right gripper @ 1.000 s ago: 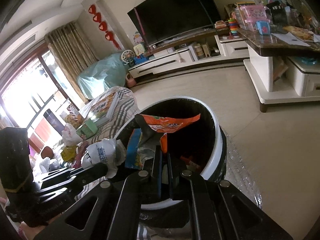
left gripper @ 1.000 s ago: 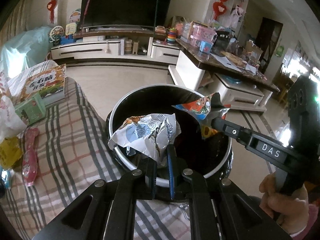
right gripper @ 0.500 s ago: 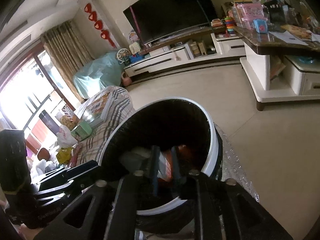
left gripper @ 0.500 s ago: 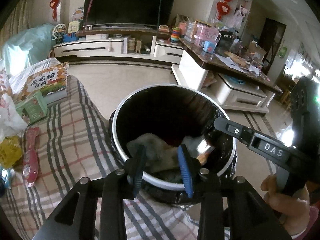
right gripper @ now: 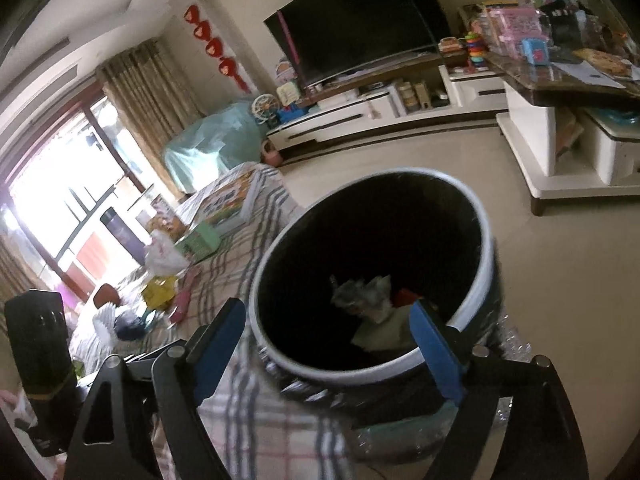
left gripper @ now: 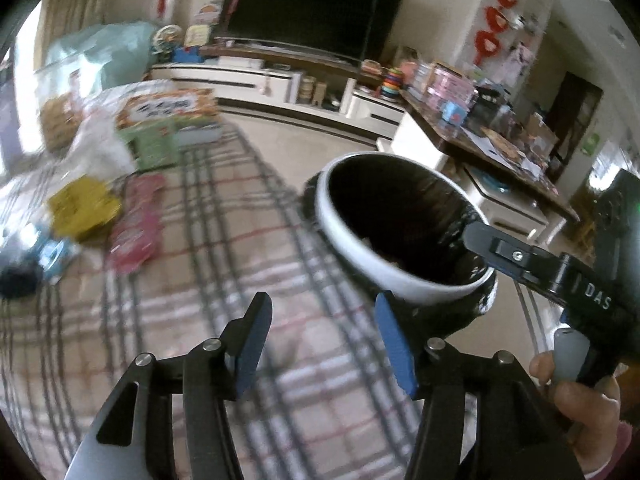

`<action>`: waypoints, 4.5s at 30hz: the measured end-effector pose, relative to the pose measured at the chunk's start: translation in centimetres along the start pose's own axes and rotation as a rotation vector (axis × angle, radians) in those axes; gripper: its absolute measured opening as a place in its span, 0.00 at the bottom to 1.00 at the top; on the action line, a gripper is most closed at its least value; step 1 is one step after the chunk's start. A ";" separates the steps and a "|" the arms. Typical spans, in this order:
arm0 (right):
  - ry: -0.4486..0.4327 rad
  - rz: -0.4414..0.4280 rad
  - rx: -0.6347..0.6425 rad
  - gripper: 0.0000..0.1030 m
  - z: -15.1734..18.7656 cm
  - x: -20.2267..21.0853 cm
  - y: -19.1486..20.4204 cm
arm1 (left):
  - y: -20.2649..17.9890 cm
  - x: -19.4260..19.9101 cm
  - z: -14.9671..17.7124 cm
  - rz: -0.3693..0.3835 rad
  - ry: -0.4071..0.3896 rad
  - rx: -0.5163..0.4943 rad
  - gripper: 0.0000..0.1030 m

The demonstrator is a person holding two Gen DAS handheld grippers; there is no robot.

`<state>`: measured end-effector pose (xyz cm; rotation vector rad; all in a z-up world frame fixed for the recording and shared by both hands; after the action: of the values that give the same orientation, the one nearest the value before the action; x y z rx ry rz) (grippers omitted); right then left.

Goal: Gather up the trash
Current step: 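Move both open tools back from the bin to the bed, then grasp the white spiky foam ball with the left tool while the right tool grasps the blue bag, then carry the foam ball and blue bag in both tools over the bin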

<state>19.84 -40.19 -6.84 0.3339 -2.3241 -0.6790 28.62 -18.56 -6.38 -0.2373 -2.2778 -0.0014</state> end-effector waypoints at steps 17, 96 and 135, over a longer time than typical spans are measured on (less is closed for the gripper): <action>0.120 -0.136 0.084 0.85 4.6 -4.8 8.8 | 11.0 6.3 6.2 -0.129 -0.001 0.210 0.53; 0.304 -0.409 0.209 0.30 8.5 -17.8 22.3 | 27.2 7.1 4.7 -0.297 -0.102 0.325 0.08; -0.018 -0.137 0.062 0.30 3.2 -0.3 6.9 | 7.5 3.9 2.1 -0.043 -0.032 0.037 0.08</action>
<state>17.52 -33.13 -5.16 0.5209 -2.3584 -0.6789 25.82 -10.39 -5.43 -0.1702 -2.3124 0.0230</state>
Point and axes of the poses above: each gripper's, at about its wrist camera, not at the fingertips, and x roughly against the way its jaws point, y to its left, z to its underside, the point moved 3 cm from there along -x, roughly the way its jaws point, and after that the axes turned 14 degrees about -z, right-handed, at the moved point
